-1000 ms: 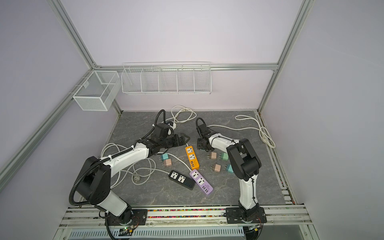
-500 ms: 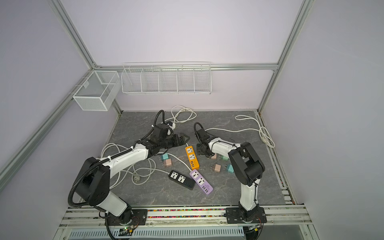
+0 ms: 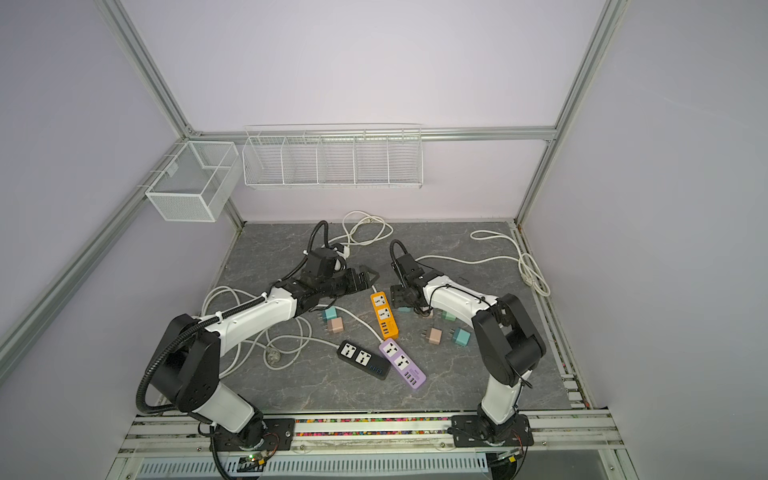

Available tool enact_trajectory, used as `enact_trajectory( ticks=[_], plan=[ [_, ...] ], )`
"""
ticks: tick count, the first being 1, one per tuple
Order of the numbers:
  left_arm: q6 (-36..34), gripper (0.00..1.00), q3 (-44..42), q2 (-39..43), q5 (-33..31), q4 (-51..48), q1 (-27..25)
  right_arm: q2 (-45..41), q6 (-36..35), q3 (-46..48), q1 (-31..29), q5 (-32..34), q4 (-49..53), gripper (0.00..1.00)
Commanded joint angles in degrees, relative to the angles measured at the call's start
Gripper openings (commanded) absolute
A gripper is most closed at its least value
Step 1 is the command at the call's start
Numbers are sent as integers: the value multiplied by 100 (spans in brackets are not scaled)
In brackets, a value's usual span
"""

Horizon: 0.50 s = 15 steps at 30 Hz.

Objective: Pull the plug off the socket
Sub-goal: 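Move right gripper over mint adapter on teal strip while left approaches strip, then close the right gripper on the mint adapter while the left grips the teal strip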

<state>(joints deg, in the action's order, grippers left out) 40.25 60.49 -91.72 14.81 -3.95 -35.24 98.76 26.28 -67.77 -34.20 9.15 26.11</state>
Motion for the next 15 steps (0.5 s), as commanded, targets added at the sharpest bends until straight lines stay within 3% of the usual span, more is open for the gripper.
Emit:
enact_trajectory(
  ticks=[1,4,15],
  plan=[
    [62,99,356,-129,-102,-120,23,-285,-96,-54,103,16,328,77],
    [95,100,565,-425,7,-108,25,-211,-90,-285,178,21,565,77],
    [188,82,1464,-1607,294,-80,-38,160,-10,-641,509,-193,644,74]
  ],
)
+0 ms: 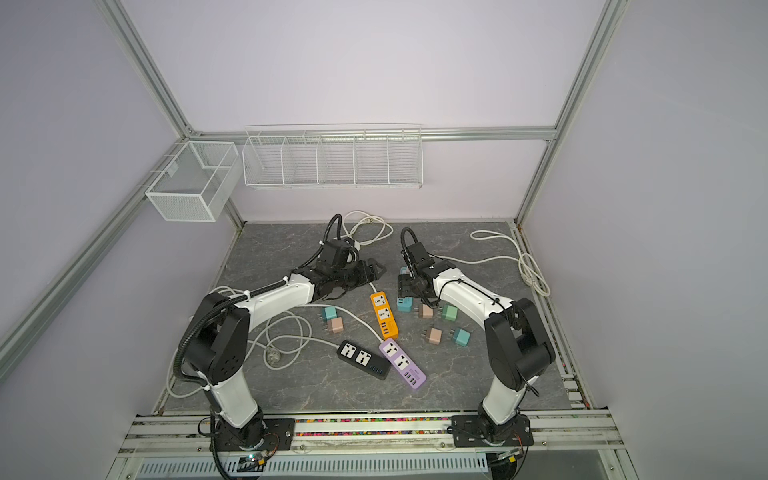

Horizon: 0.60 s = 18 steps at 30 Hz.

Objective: Pull the plug off the socket
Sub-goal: 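Close the right gripper on the mint adapter while the left grips the teal strip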

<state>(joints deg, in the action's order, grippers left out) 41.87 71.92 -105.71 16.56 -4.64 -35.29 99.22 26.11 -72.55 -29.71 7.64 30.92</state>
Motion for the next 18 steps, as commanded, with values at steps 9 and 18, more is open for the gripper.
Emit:
enact_trajectory(
  ticks=[9,18],
  plan=[
    [1,74,989,-964,112,-253,-215,428,30,-430,130,9,100,68],
    [-91,61,1657,-1612,136,-676,-338,804,31,-708,156,-81,67,62]
  ],
)
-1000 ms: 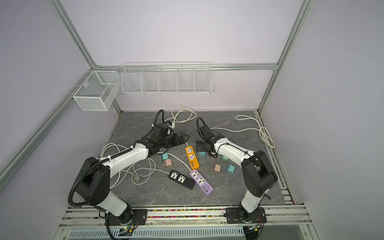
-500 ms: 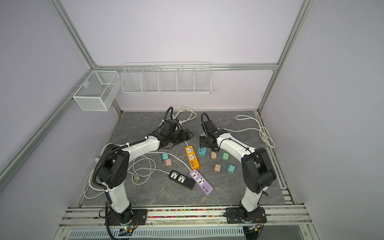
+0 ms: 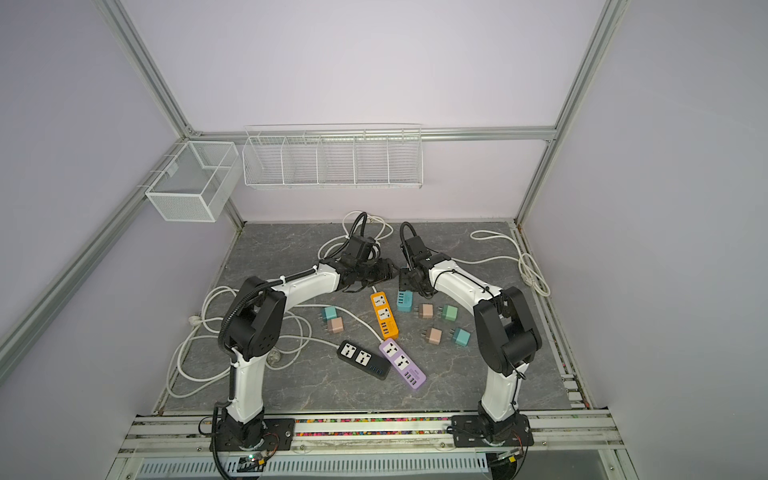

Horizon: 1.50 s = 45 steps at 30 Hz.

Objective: Pull the plug off the socket
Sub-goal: 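Close the right gripper on the mint adapter while the left grips the teal strip, then pull mint adapter from teal strip with right gripper while left holds strip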

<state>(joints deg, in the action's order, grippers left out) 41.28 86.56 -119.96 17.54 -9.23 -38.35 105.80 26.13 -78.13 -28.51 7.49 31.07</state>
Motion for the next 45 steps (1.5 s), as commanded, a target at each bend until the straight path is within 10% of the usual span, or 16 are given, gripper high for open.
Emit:
enact_trajectory(
  ticks=[1,45],
  plan=[
    [-32,60,238,-242,43,-240,-43,172,24,-173,42,-48,55,61],
    [124,22,179,-860,239,-443,-270,820,-108,-625,91,-88,76,35]
  ],
)
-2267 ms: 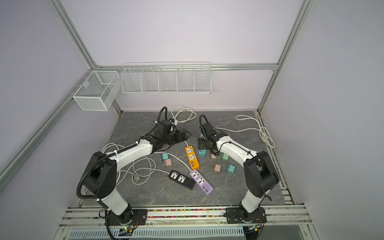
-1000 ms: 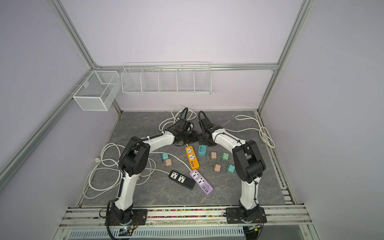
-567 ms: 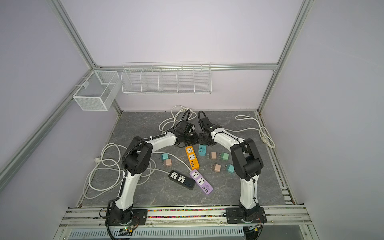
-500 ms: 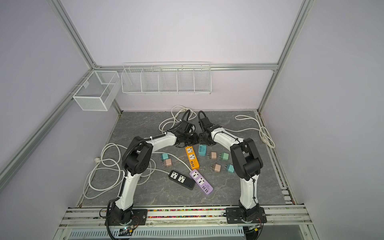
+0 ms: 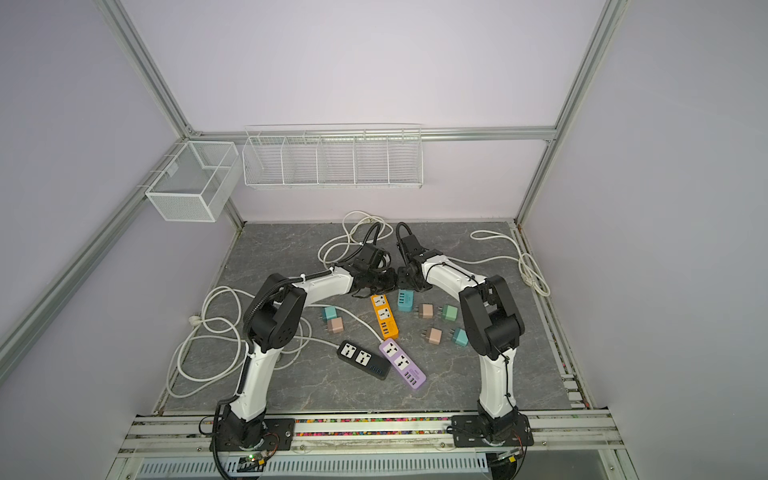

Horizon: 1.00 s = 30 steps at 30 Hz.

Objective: Pull the plug off the socket
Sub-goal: 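Pull mint adapter from teal strip with right gripper while left holds strip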

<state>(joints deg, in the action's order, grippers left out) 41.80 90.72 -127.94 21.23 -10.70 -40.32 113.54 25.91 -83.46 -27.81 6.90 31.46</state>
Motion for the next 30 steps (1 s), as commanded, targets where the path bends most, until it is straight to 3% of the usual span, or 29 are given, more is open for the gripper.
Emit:
enact_trajectory(
  ticks=[1,16,22,30],
  plan=[
    [104,22,-275,-52,-145,-297,-81,39,-86,-104,22,-38,44,34],
    [162,19,-599,52,-454,-333,-141,-227,25,98,179,-336,-103,30],
    [250,19,-615,47,-485,-290,-187,-7,5,-139,-187,-57,42,28],
    [258,19,-712,70,-489,-319,-222,-141,-33,-151,17,-46,114,28]
  ],
)
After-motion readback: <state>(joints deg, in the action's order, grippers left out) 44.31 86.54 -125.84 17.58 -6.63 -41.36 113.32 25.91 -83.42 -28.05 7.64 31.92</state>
